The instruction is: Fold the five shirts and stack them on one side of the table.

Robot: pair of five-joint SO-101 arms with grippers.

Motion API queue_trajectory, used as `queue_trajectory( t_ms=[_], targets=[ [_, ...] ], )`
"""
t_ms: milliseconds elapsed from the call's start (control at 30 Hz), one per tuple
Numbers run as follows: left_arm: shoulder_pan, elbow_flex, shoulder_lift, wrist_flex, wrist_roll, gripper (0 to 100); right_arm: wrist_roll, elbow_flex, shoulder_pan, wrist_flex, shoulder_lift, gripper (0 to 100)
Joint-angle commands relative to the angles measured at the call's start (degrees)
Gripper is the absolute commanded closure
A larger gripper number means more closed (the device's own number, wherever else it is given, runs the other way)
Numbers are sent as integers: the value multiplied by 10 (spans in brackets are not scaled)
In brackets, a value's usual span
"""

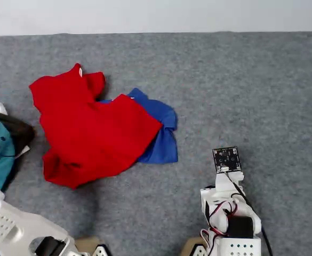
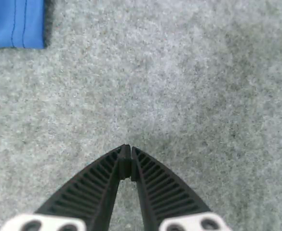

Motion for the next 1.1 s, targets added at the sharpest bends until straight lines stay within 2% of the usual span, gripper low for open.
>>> queue_trajectory(
  t_ms=[0,200,267,433,667,867,1067],
  targets=[
    [23,-10,-27,-12,-24,977,-4,8,-1,2,-5,990],
    [59,-15,-30,22,-55,742,-4,8,-1,2,-5,990],
    [69,-21,-30,25,-56,699,-4,8,-1,2,-5,990],
    [119,-56,-30,40,-71,696,-4,8,-1,2,-5,990],
    [279,44,-29,39,-70,696,-4,8,-1,2,-5,990],
    [398,160,-4,11,-17,696,-4,8,-1,2,-5,990],
    [442,192,80,-39,21,697,-4,8,-1,2,-5,990]
  ],
)
